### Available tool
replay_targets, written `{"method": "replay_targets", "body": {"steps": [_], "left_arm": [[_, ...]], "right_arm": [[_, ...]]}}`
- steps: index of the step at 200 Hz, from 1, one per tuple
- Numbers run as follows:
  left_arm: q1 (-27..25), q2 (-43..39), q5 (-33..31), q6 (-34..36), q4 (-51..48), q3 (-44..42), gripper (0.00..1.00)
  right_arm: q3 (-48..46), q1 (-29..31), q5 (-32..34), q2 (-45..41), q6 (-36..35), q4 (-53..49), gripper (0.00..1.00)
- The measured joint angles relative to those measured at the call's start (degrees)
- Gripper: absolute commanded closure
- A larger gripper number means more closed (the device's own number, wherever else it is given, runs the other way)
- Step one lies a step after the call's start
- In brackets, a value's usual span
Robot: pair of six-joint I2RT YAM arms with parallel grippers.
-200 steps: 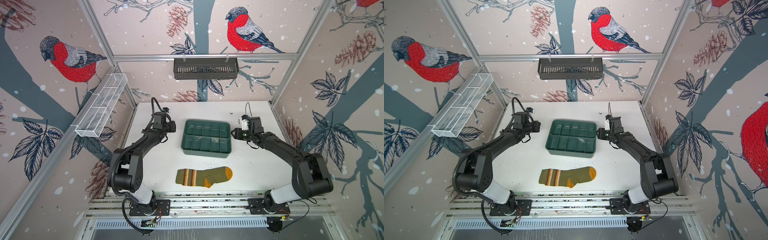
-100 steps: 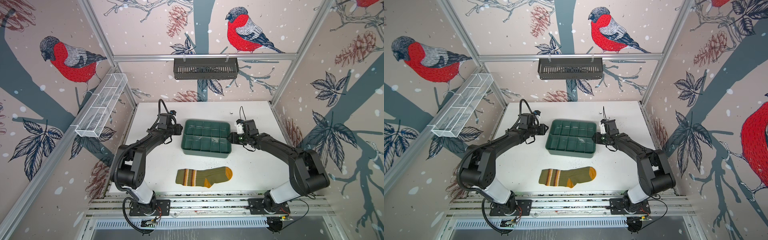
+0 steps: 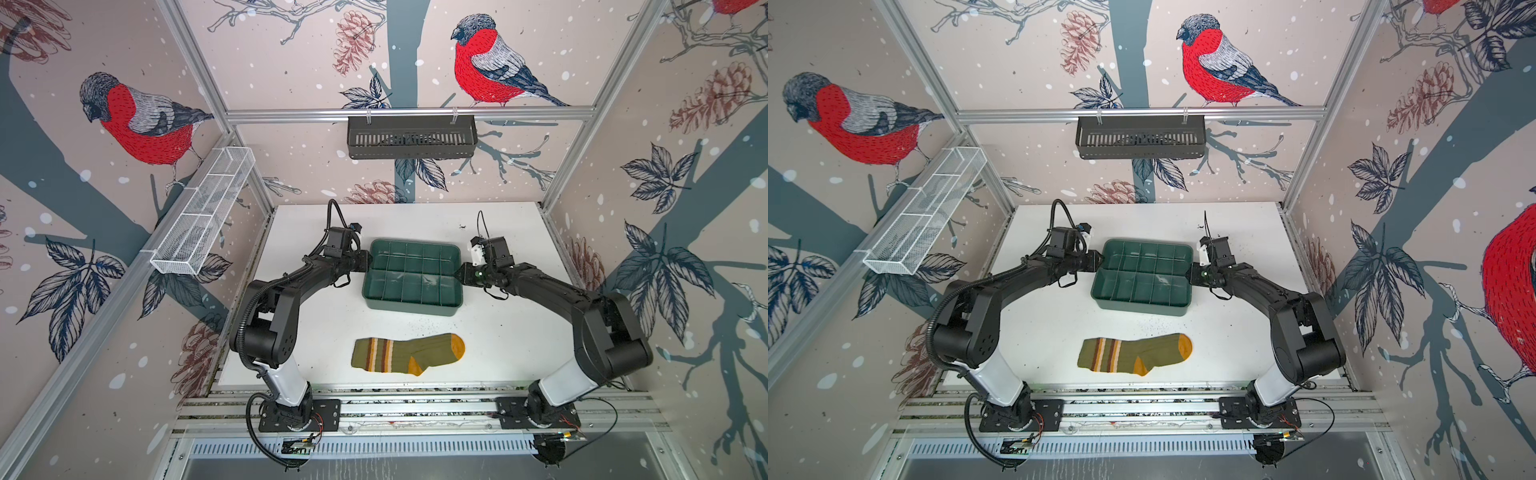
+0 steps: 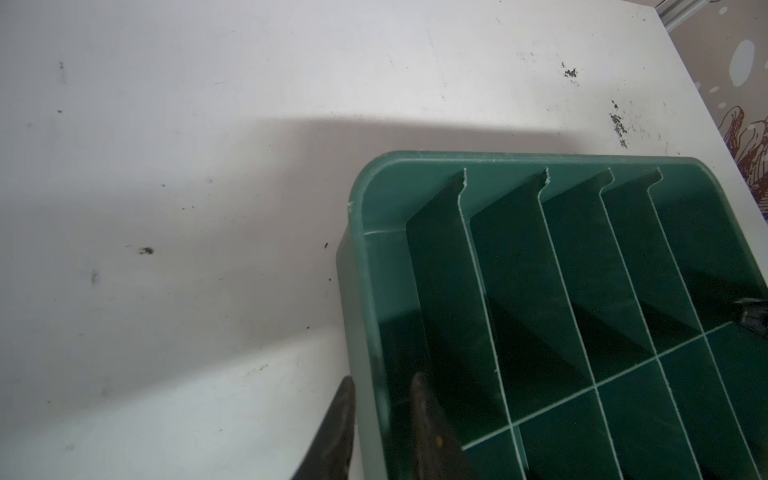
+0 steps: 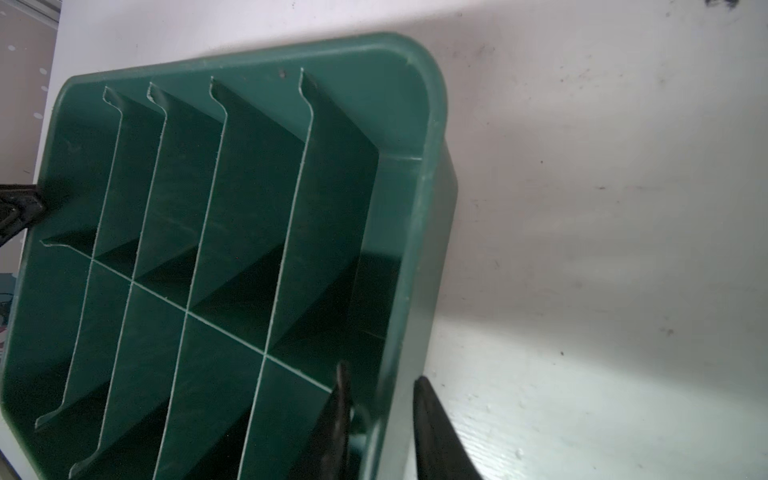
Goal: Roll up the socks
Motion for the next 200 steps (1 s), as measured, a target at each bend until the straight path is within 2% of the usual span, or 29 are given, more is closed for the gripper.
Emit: {"method": "replay_targets", "body": {"steps": [27,60,164,178,191,200], "left_arm": [[-0.3,1.6,-0.7,0.4,-0.8,1.8,0.85],[-0.3,4.2,-3.2,-0.8,-1.9,5.1,0.95],[-0.3,13.3,-9.9,0.0,-4.7,18.4,0.97],[-0.3,13.4,-10.1,0.2,-4.8,18.6,0.94],[-0.3,13.3,-10.2,0.2,-4.6,18.5,0.89],[-0.3,13.0,-10.1,0.3,-4.5,18.1,0.85]], "right_arm": [[1.3,0.0,1.4,1.0,0.0,0.3,0.94],[3.5,-0.1,2.0,3.0,0.9,0.7,0.97],[15.8,-1.3,2.4,14.4,1.1,2.6,0.96],[16.7,-1.7,2.3,15.1,1.0,2.6,0.89],[17.0,-2.0,1.8,15.3,0.6,2.6,0.70],[16.9,-2.2,1.7,15.2,-0.2,2.6,0.63]]}}
